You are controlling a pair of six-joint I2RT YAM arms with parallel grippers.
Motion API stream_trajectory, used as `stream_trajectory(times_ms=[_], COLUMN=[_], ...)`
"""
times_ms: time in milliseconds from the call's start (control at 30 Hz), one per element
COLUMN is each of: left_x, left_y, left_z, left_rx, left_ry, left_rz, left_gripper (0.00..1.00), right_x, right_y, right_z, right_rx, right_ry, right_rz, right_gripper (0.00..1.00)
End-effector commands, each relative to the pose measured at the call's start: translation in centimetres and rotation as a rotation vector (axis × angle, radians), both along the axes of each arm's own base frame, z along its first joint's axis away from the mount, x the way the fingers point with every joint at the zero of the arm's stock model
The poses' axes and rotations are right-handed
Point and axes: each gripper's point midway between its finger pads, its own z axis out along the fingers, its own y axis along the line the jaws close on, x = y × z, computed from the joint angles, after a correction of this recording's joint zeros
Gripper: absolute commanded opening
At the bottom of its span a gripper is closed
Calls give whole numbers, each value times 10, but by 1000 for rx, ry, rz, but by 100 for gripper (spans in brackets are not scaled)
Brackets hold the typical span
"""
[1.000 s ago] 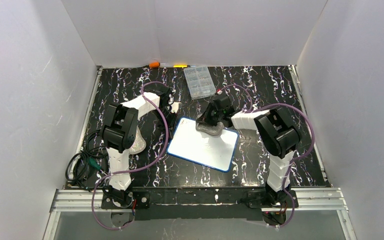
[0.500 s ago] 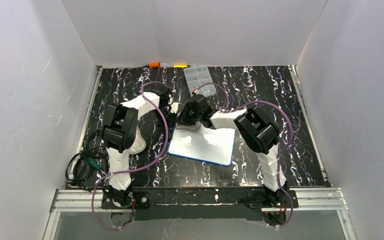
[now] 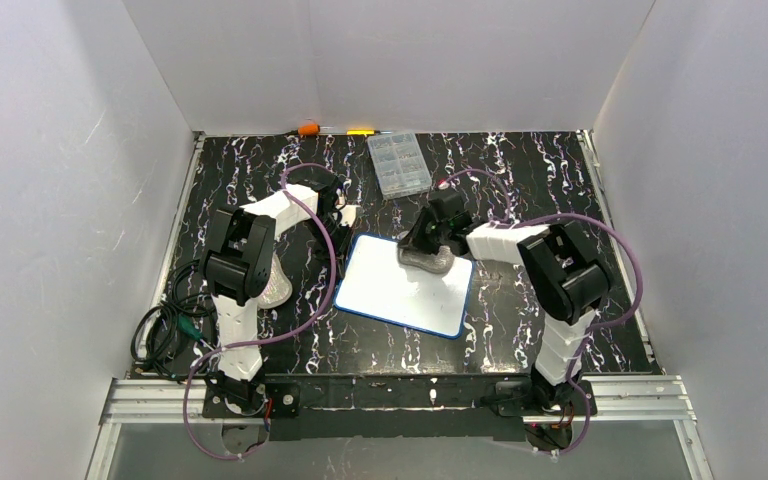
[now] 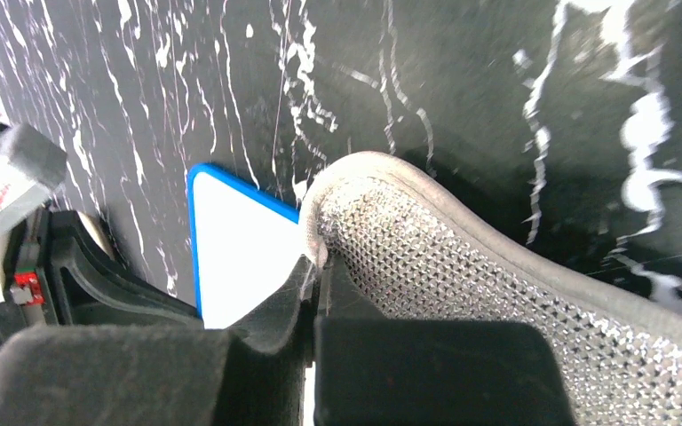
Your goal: Erase the whiteboard
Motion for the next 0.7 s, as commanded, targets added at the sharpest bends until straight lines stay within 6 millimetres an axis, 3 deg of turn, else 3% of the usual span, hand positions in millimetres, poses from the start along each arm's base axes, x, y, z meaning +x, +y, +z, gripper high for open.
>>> stream_trajectory(times_ms=[0,133,200,267,367,433,533,667], left_x=[-5,-1,-1,0,-1,-1,0,3], left_y=[20,22,21,20,21,22,23,16], left_z=[-19,-19,-18,-17,-16,-15,-14,-5], left_rx=[88,100,96,95,95,93,82,20], left_ry=[-5,-19,-19,-17,-16,-13,-10,16], left_rz=[-45,-52,-49,-47,-45,-41,-26,23], left_gripper=[0,0,0,0,0,0,0,0], right_x=[-25,-30,-33,-40,-45,-50,-77,-108], right_y=[42,80,105,114,81,37,-17,-46], right_z=[-8,-27,-27,-28,-24,-24,-21,-14], right_rx=[4,-1,31,22,-22,-29,-68,-150], right_ry=[7,27,32,42,46,73,98,91], right_rz=[77,91,127,159,147,112,124,192], right_gripper=[1,1,1,1,1,1,1,1])
